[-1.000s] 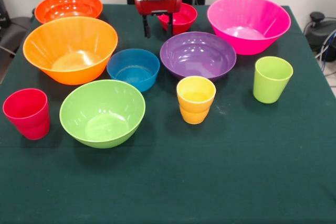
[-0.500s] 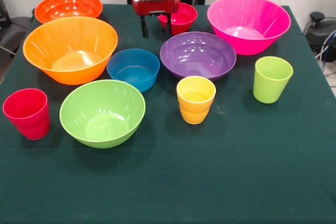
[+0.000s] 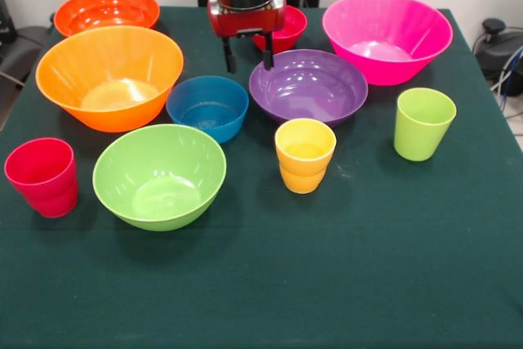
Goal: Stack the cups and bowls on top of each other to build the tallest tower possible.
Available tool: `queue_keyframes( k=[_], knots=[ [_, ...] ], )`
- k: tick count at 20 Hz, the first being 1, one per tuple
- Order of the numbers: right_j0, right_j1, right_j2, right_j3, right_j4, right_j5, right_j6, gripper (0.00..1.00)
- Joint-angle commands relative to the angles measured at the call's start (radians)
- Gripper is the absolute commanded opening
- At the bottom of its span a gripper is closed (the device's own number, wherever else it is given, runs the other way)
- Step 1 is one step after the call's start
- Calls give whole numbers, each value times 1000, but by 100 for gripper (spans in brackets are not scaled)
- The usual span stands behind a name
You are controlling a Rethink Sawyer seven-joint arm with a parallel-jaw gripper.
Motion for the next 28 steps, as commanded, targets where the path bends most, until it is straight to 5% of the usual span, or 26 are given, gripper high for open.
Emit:
queue_keyframes(
  k=[1, 20, 28],
  knots=[
    [-26, 46, 154, -132, -80, 149, -170, 100],
    [-80, 32, 206, -169, -130, 227, -178, 100],
    [-86, 45, 152, -198, -115, 253, -76, 100]
  ],
)
